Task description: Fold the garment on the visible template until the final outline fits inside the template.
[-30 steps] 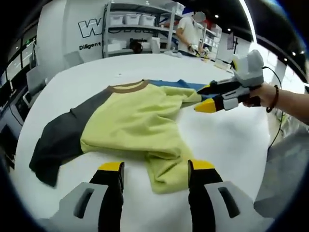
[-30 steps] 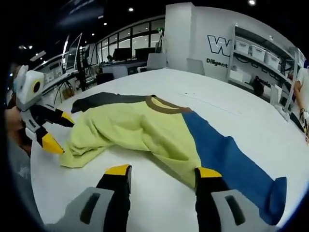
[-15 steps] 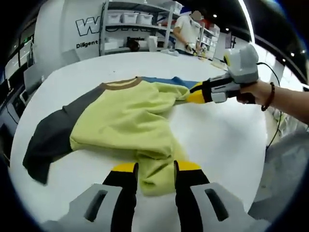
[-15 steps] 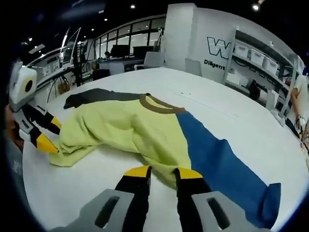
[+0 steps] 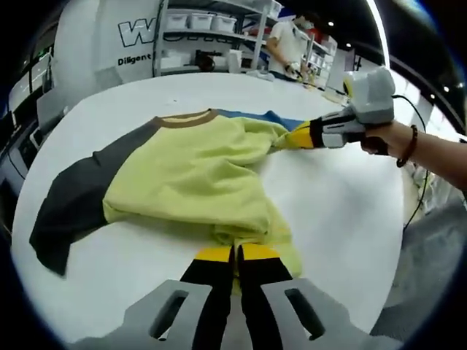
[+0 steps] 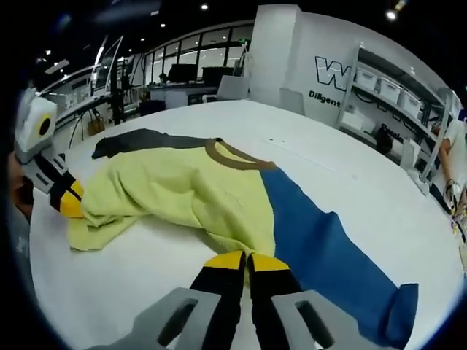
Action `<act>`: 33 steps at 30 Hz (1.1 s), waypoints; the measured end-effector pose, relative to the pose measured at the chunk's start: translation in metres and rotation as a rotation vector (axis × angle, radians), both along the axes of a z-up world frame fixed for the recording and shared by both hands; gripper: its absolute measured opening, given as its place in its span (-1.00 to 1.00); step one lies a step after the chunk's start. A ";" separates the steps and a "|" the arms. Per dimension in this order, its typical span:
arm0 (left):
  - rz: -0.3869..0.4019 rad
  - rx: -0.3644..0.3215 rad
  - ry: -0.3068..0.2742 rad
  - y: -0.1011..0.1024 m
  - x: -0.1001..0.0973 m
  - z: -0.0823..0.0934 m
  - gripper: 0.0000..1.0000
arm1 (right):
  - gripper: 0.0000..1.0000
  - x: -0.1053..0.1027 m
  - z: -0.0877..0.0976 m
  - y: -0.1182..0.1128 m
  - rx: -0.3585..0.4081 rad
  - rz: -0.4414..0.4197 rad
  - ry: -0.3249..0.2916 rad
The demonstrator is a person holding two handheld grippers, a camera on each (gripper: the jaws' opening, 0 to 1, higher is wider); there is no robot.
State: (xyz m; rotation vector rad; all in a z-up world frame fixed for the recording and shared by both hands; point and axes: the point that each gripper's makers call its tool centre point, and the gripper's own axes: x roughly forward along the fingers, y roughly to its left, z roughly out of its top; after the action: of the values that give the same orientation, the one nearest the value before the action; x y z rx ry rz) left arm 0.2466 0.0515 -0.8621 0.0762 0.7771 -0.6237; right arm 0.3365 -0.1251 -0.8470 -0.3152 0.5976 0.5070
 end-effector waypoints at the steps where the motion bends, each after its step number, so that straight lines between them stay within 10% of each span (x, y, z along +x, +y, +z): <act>1: -0.001 -0.001 0.001 0.000 0.000 0.000 -1.00 | -1.00 0.000 0.001 0.000 -0.001 0.001 -0.001; 15: -0.040 -0.031 -0.052 0.002 0.002 0.025 -1.00 | -1.00 0.008 0.027 -0.009 0.069 -0.011 -0.051; 33: -0.010 -0.075 -0.225 0.018 0.060 0.080 -1.00 | -1.00 0.039 0.045 -0.018 0.201 -0.099 -0.095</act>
State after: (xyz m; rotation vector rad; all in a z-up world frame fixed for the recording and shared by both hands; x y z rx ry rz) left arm 0.3065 0.0697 -0.7816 0.0802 0.5362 -0.6408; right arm 0.3752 -0.1431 -0.8016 -0.1175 0.4631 0.4499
